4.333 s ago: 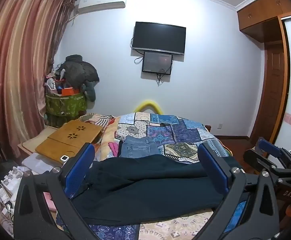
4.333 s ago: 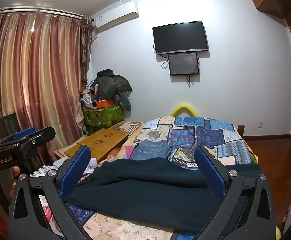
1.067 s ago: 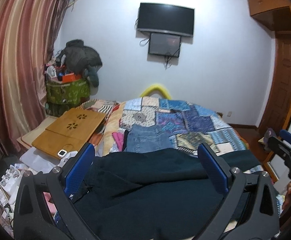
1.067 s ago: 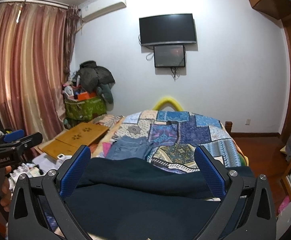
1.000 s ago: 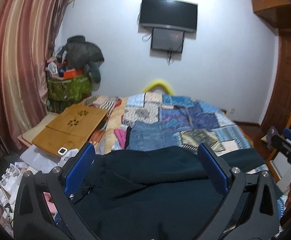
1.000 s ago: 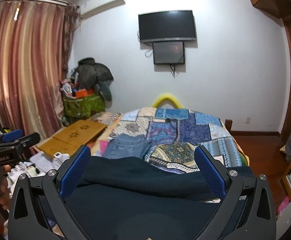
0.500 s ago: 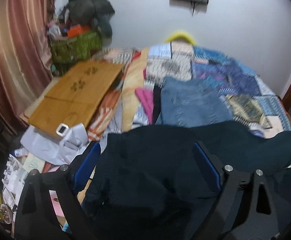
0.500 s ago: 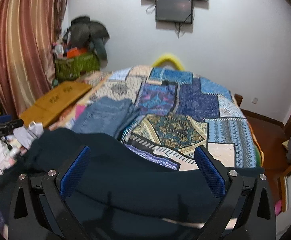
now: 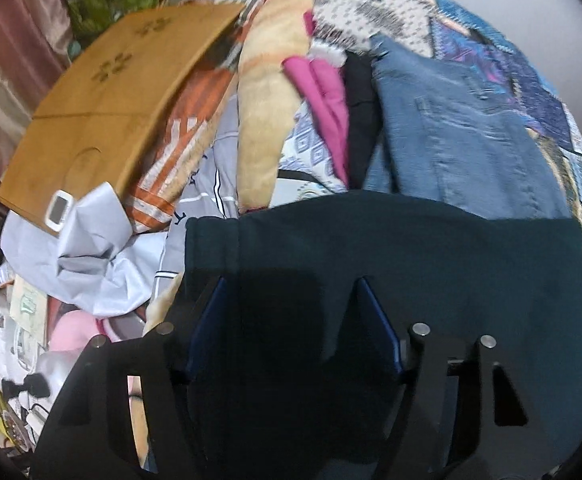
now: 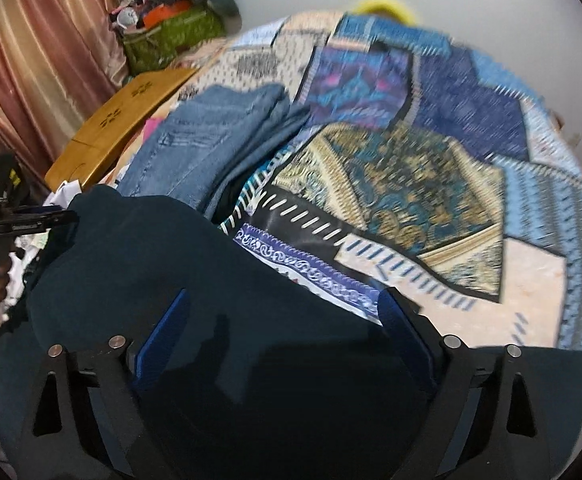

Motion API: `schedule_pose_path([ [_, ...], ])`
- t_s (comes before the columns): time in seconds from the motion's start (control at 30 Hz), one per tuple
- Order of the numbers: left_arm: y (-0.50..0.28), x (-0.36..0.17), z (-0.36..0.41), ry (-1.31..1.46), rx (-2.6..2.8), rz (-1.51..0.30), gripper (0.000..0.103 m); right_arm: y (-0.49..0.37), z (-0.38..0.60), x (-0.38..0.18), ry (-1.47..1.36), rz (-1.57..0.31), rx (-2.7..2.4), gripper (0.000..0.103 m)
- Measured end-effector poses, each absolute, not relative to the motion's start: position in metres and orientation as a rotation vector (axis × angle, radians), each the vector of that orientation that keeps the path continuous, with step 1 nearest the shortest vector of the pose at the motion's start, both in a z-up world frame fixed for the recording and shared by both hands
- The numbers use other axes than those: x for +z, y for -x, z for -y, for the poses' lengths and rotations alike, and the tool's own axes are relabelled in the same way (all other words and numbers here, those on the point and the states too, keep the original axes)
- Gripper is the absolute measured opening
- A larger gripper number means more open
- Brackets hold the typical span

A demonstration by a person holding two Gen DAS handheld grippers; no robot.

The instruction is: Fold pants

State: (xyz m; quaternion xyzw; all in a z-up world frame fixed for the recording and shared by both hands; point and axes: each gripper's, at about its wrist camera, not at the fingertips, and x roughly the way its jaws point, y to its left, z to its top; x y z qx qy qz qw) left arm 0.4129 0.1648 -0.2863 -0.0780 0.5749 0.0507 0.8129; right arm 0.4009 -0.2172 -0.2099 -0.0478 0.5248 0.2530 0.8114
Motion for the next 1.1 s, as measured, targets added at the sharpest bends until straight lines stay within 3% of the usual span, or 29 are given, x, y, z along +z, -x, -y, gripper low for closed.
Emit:
schedule_pose_path([
  [0.13, -0.426, -0.305, -0.169, 0.206, 0.065, -1.269, 0.064, -0.414, 0.201, -0.224, 0.127, -1.177, 0.589, 0.091],
  [0.2, -0.427, -0.305, -0.173, 0.254, 0.030, -1.264, 0.048, -0.420, 0.193, -0.233, 0.100, -1.221, 0.616, 0.091],
  [0.37, -0.425, -0.305, -0.175, 0.241, 0.045, -1.263, 0.023, -0.417, 0.174, -0.248, 0.108, -1.217, 0.646, 0.083],
  [0.4, -0.424, -0.305, -0.175, 0.242, 0.045, -1.260, 0.020, -0.417, 0.176, -0.249, 0.094, -1.215, 0.651, 0.080],
  [0.5, -0.422, -0.299, -0.171, 0.209, 0.058, -1.247, 0.010, -0.414, 0.181, -0.250, 0.059, -1.208, 0.662, 0.058],
  [0.53, -0.421, -0.297, -0.169, 0.191, 0.066, -1.240, 0.008, -0.411, 0.182, -0.250, 0.069, -1.204, 0.648, 0.044],
  [0.63, -0.418, -0.286, -0.162, 0.131, 0.092, -1.214, 0.006, -0.403, 0.181, -0.245, 0.099, -1.192, 0.647, 0.019],
  [0.73, -0.412, -0.266, -0.158, 0.088, 0.110, -1.165, 0.005, -0.397, 0.180, -0.233, 0.126, -1.152, 0.632, 0.014],
  [1.1, -0.387, -0.142, -0.160, 0.087, 0.124, -0.882, 0.005, -0.388, 0.190, -0.126, 0.168, -0.821, 0.506, 0.011],
])
